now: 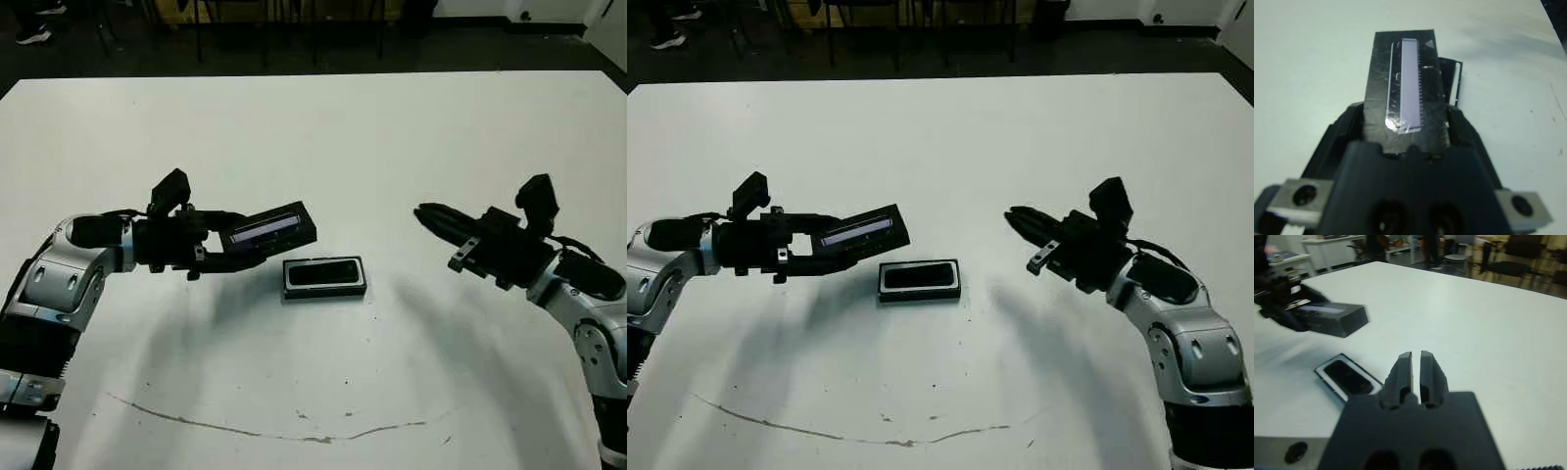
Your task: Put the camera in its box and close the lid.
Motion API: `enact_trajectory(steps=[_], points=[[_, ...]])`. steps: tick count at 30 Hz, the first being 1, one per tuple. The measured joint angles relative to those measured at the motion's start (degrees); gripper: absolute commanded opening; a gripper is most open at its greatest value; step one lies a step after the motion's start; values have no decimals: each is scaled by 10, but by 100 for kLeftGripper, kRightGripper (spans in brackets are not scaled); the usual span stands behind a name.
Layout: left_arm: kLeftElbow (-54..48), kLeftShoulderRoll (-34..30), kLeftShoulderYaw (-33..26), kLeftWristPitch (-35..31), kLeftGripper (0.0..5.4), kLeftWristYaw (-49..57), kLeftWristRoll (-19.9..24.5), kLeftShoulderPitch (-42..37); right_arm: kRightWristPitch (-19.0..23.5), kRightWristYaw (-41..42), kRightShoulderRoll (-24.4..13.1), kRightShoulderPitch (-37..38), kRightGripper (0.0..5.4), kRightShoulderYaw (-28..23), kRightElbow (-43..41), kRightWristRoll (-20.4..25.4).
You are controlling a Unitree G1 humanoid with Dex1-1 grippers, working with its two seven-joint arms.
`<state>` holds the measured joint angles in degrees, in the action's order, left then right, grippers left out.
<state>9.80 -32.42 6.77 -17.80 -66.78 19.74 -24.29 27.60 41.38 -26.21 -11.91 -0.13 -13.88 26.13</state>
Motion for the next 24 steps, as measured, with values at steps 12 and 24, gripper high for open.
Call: enact_trajectory(steps=[12,24], points=[[14,16,16,4,280,-8,0,-2,-15,7,16,-20,0,48,14,-21],[119,92,69,21,280,-24,-34,-43,-8,6,8,-17,0,12,12,-9]])
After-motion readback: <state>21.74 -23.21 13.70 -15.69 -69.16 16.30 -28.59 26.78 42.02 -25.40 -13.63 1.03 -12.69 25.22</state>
